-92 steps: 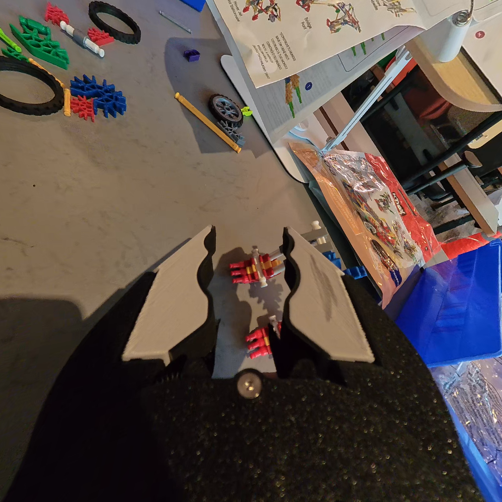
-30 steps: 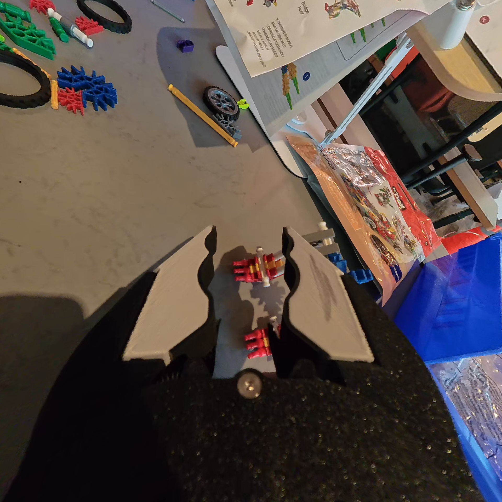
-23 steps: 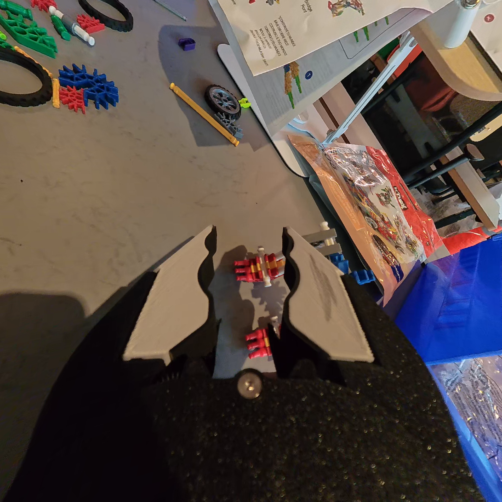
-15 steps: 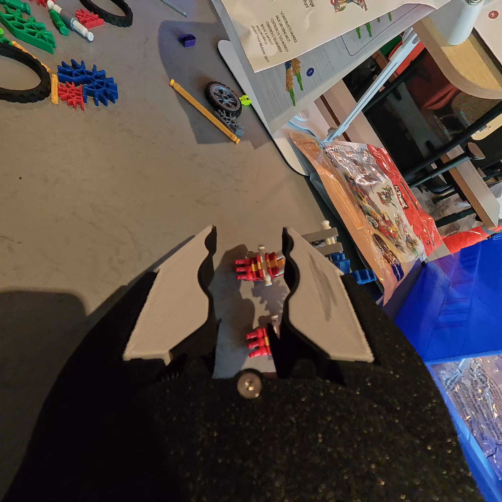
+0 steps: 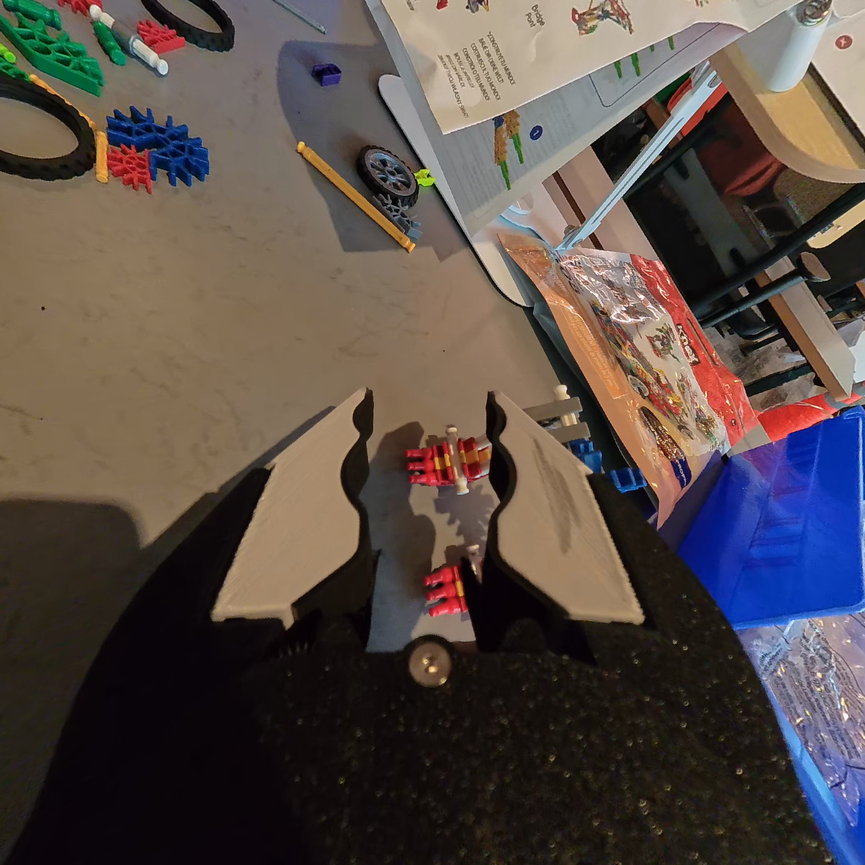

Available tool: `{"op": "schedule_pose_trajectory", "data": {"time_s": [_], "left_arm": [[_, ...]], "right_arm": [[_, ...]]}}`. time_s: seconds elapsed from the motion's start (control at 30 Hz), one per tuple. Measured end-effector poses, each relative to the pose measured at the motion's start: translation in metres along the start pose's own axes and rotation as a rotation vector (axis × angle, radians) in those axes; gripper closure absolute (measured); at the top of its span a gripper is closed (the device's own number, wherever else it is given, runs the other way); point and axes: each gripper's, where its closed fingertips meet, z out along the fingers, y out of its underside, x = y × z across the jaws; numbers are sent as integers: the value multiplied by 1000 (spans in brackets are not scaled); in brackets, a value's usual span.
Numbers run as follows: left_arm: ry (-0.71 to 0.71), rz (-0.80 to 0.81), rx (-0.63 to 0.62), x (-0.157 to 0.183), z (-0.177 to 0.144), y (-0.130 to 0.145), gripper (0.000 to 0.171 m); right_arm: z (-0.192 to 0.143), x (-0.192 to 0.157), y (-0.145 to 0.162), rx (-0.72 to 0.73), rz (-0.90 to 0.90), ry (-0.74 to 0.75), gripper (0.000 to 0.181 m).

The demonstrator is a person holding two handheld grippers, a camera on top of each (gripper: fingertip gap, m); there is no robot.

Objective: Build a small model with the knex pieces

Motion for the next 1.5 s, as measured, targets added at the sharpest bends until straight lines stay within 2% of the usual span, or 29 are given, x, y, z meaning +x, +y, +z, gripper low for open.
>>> {"op": "schedule_pose_trajectory", "data": {"time_s": [0.17, 0.43, 0.63, 0.93, 1.13, 1.5], "left_arm": [[13, -31, -30, 1, 19, -1, 157], [13, -113, -36, -7, 27, -3, 165], [-11, -71, -27, -6, 27, -4, 168], [-12, -91, -9, -6, 20, -1, 171], [0, -120, -20, -6, 27, -1, 156], [62, -167, -5, -10, 30, -3, 155]], "right_arm": [[0, 0, 1, -5, 1, -1, 133], [1, 0, 2, -9, 1, -2, 133], [0, 1, 1, -7, 1, 1, 133], [1, 0, 2, -13, -2, -3, 133], [2, 0, 3, -16, 0, -4, 133], [2, 0, 3, -17, 0, -7, 133]]}}
